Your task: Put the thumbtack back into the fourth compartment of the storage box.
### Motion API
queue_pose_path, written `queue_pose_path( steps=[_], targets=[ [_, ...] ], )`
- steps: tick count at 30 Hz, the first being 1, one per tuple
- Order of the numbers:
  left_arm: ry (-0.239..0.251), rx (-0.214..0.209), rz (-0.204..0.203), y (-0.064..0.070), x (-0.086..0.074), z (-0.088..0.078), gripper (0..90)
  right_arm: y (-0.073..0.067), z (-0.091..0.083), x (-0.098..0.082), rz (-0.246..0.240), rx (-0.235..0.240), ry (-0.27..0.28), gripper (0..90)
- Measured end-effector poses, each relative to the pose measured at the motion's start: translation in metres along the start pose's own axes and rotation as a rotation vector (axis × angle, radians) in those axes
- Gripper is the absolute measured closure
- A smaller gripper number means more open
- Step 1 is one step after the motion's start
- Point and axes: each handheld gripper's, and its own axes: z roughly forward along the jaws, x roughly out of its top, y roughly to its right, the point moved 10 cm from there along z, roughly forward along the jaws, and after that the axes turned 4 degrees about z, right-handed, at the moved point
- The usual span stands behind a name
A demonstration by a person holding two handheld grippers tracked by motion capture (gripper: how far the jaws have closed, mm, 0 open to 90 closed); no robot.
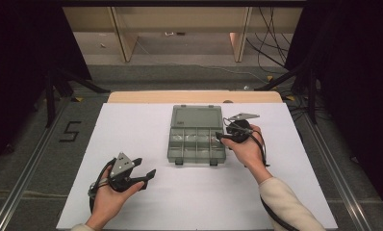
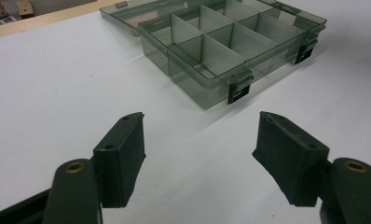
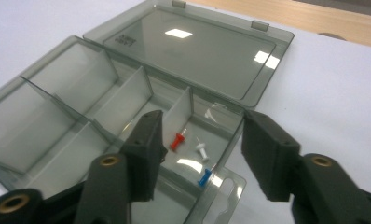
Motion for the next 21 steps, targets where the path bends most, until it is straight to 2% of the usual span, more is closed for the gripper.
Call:
queue_pose_path(
  steps=[1, 3, 4, 5, 7, 8, 10, 14, 15, 16, 17, 19, 21],
  targets=[
    [0.0, 0.001, -0.003, 0.0, 0.0, 0.0, 32.2, 0.0, -0.002, 0.0, 0.017, 0.004, 0.004, 44.8],
    [-0.001, 0.005, 0.006, -0.002, 0.0, 0.0, 32.2, 0.003, -0.003, -0.001, 0.005, 0.0, 0.025, 42.8],
    [-0.001, 0.005, 0.006, -0.002, 0.0, 0.0, 32.3, 0.002, -0.006, -0.002, 0.032, 0.008, 0.021, 41.7],
    [0.003, 0.004, -0.012, -0.001, 0.0, 0.001, 32.2, 0.002, -0.007, -0.004, 0.045, 0.017, 0.022, 40.5],
    [0.005, 0.005, -0.016, -0.002, 0.0, 0.002, 32.2, 0.002, -0.012, -0.008, 0.057, 0.02, 0.013, 39.9],
    [0.006, 0.0, -0.019, -0.002, 0.001, 0.002, 32.2, 0.002, -0.012, -0.008, 0.057, 0.02, 0.013, 39.9],
    [0.004, 0.009, -0.022, -0.002, 0.001, 0.003, 32.2, 0.005, -0.017, -0.011, 0.051, 0.041, 0.049, 38.1],
    [0.004, 0.003, -0.015, 0.0, 0.0, 0.003, 32.2, 0.012, -0.023, -0.013, 0.064, 0.031, 0.052, 37.4],
    [0.008, 0.007, -0.024, -0.001, 0.001, 0.003, 32.2, 0.013, -0.023, -0.013, 0.072, 0.03, 0.06, 37.4],
    [0.008, 0.007, -0.024, -0.001, 0.001, 0.003, 32.2, 0.015, -0.025, -0.013, 0.075, 0.016, 0.045, 37.4],
    [0.01, 0.005, -0.027, -0.001, 0.0, 0.003, 32.2, 0.014, -0.025, -0.013, 0.076, 0.027, 0.049, 37.4],
    [0.007, 0.003, -0.029, -0.001, 0.0, 0.003, 32.2, 0.015, -0.026, -0.011, 0.083, 0.019, 0.059, 37.6],
    [0.007, 0.005, -0.022, -0.001, -0.001, 0.001, 32.2, 0.016, -0.026, -0.01, 0.069, 0.025, 0.069, 38.2]
  ],
)
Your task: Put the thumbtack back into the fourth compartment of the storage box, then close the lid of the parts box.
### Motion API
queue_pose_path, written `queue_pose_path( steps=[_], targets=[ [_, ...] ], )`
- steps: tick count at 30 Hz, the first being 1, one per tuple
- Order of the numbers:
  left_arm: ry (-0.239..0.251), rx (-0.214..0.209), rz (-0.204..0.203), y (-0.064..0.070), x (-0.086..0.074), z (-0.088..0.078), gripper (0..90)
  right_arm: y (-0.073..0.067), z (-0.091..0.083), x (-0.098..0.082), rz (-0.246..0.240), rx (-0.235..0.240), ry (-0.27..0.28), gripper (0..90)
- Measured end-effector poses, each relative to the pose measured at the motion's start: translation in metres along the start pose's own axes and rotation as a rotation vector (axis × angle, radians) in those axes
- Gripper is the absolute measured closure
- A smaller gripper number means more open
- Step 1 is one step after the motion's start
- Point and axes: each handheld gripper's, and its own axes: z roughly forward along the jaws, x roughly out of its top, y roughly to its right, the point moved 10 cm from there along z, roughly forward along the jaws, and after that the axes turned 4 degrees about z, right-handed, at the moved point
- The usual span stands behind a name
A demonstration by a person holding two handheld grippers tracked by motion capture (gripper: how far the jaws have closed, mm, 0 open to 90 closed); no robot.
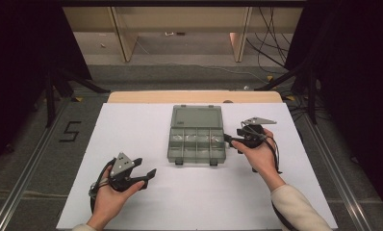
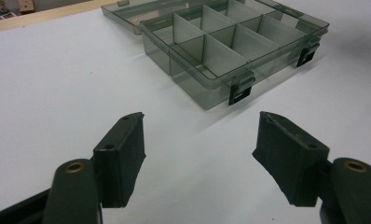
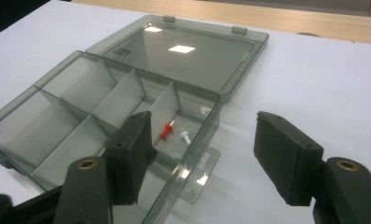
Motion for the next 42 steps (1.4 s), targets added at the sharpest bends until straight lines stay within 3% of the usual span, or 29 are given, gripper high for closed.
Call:
queue_pose_path(
  steps=[3, 16, 26, 27, 30, 31, 32, 33, 35, 38, 41, 42],
  targets=[
    [0.001, 0.001, -0.004, 0.0, 0.0, -0.001, 32.2, -0.002, -0.001, 0.0, 0.023, -0.003, -0.001, 38.4],
    [0.002, 0.007, -0.002, -0.001, 0.0, 0.0, 32.3, -0.001, 0.0, 0.001, 0.032, 0.002, -0.011, 38.2],
    [0.011, -0.007, 0.007, 0.003, 0.003, 0.002, 32.7, 0.007, 0.0, -0.002, 0.037, -0.015, -0.022, 39.9],
    [0.012, -0.009, 0.008, 0.003, 0.003, 0.002, 32.7, 0.006, -0.002, -0.003, 0.062, -0.009, -0.035, 40.2],
    [0.016, -0.014, 0.013, 0.004, 0.005, 0.001, 32.8, 0.007, -0.002, -0.003, 0.055, -0.014, -0.031, 41.0],
    [0.017, -0.016, 0.034, 0.004, 0.006, 0.001, 32.7, 0.007, -0.003, -0.002, 0.077, -0.02, -0.033, 42.2],
    [0.017, -0.016, 0.034, 0.004, 0.006, 0.001, 32.7, 0.007, -0.003, -0.002, 0.077, -0.02, -0.033, 42.2],
    [0.018, -0.016, 0.005, 0.006, 0.005, 0.002, 32.7, 0.01, -0.002, 0.0, 0.088, -0.027, -0.033, 43.2],
    [0.01, -0.014, 0.01, 0.007, 0.005, 0.003, 32.7, 0.012, -0.001, 0.002, 0.094, -0.034, -0.033, 43.6],
    [0.016, -0.016, 0.013, 0.007, 0.008, 0.005, 32.7, 0.015, 0.007, 0.008, 0.121, -0.042, -0.045, 45.4],
    [0.012, -0.018, 0.009, 0.007, 0.007, 0.007, 32.7, 0.018, 0.015, 0.01, 0.108, -0.042, -0.057, 46.3],
    [0.011, -0.027, 0.008, 0.007, 0.007, 0.008, 32.8, 0.018, 0.019, 0.01, 0.139, -0.053, -0.076, 47.7]
  ],
)
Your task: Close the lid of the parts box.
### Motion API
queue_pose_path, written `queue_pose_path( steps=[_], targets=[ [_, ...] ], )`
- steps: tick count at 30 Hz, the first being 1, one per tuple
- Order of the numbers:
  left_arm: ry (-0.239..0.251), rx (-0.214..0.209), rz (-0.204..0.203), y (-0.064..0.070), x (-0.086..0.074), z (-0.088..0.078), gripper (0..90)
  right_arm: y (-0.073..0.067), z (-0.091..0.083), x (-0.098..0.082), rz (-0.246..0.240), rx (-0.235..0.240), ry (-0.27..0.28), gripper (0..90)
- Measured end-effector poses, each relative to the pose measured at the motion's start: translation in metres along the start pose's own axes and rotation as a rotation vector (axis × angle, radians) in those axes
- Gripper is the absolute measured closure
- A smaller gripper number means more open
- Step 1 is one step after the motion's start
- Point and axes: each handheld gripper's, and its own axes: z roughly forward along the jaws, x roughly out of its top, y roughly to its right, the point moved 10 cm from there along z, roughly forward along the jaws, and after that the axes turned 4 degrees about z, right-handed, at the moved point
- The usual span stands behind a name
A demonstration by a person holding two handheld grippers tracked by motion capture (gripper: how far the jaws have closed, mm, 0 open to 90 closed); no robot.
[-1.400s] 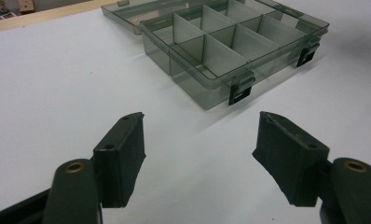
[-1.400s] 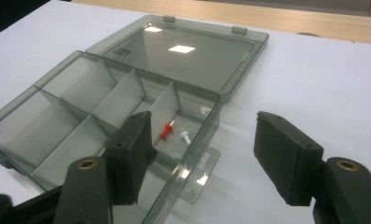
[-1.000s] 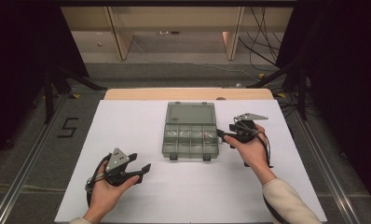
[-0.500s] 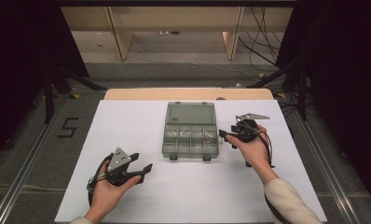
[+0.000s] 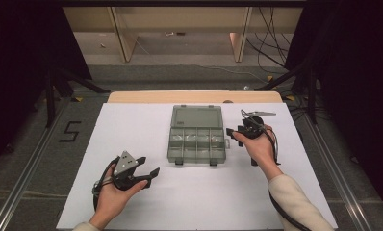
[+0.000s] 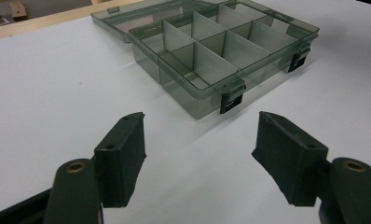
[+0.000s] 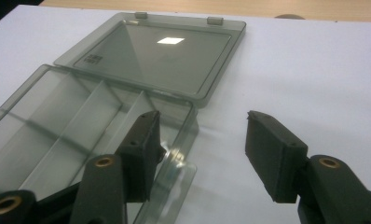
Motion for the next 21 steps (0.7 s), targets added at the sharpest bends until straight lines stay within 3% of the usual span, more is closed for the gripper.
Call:
queue_pose_path(
  steps=[1, 5, 6, 12, 13, 17, 19, 21],
  targets=[
    [-0.002, 0.006, 0.001, 0.0, 0.0, 0.0, 32.8, -0.001, 0.011, 0.004, 0.013, -0.003, -0.03, 50.0],
    [0.0, 0.003, 0.001, 0.0, 0.0, 0.0, 32.8, 0.001, 0.026, 0.015, -0.008, -0.014, -0.038, 52.7],
    [-0.001, -0.003, 0.0, 0.0, -0.001, 0.0, 32.8, 0.001, 0.036, 0.024, -0.006, -0.025, -0.044, 56.2],
    [0.002, 0.002, -0.001, 0.0, 0.0, -0.002, 32.9, 0.011, 0.057, 0.034, -0.03, -0.076, -0.109, 65.9],
    [-0.002, 0.001, 0.002, 0.001, -0.001, -0.002, 32.9, 0.01, 0.064, 0.035, 0.017, -0.079, -0.145, 67.4],
    [-0.006, -0.002, 0.001, 0.001, -0.002, -0.002, 32.9, 0.012, 0.075, 0.038, 0.041, -0.105, -0.171, 69.0],
    [-0.007, -0.005, 0.022, 0.0, -0.001, -0.002, 32.9, 0.013, 0.085, 0.041, 0.051, -0.105, -0.169, 70.5],
    [-0.006, -0.005, 0.017, 0.0, -0.001, -0.002, 32.9, 0.017, 0.089, 0.04, 0.021, -0.116, -0.202, 72.6]
  ],
)
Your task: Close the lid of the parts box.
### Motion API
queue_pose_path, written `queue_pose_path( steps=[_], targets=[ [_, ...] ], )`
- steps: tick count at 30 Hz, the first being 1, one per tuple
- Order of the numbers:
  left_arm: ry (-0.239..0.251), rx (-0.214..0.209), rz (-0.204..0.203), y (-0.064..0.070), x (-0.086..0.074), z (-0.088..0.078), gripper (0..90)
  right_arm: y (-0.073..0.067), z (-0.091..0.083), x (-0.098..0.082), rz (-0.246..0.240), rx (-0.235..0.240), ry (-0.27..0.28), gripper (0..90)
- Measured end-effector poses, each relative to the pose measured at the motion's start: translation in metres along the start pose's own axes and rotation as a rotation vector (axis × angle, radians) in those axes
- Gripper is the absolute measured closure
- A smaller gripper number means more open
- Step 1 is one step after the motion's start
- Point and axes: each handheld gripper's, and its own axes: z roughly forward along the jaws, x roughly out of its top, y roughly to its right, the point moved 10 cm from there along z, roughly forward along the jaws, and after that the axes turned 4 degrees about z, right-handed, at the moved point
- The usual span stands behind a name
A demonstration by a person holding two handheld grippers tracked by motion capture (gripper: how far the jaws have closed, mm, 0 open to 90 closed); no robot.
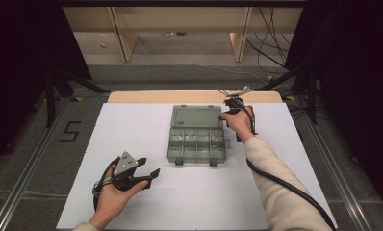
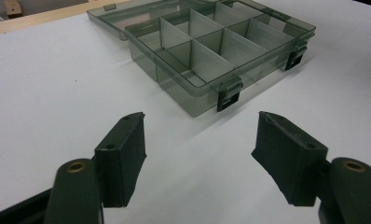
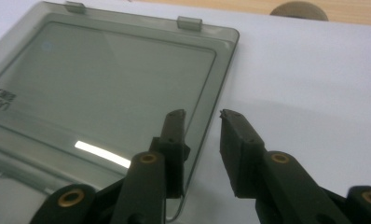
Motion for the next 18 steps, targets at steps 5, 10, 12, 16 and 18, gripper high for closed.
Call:
queue_pose_path(
  steps=[5, 10, 12, 16, 18],
  targets=[
    [0.004, 0.0, -0.007, 0.0, 0.0, 0.0, 32.9, -0.001, 0.008, 0.0, 0.033, -0.012, -0.029, 76.8],
    [0.002, -0.006, 0.0, 0.0, 0.0, 0.001, 33.0, 0.0, 0.011, 0.002, 0.024, -0.014, -0.021, 82.6],
    [0.001, 0.0, -0.002, -0.001, -0.001, 0.001, 33.0, -0.002, 0.011, 0.001, 0.089, -0.024, -0.037, 84.8],
    [0.001, 0.005, -0.02, -0.002, -0.001, 0.001, 33.0, -0.003, 0.01, 0.001, 0.109, -0.046, -0.027, 86.5],
    [0.004, 0.005, -0.027, -0.003, -0.001, 0.001, 33.0, -0.002, 0.01, 0.005, 0.084, -0.046, 0.019, 87.9]
  ],
)
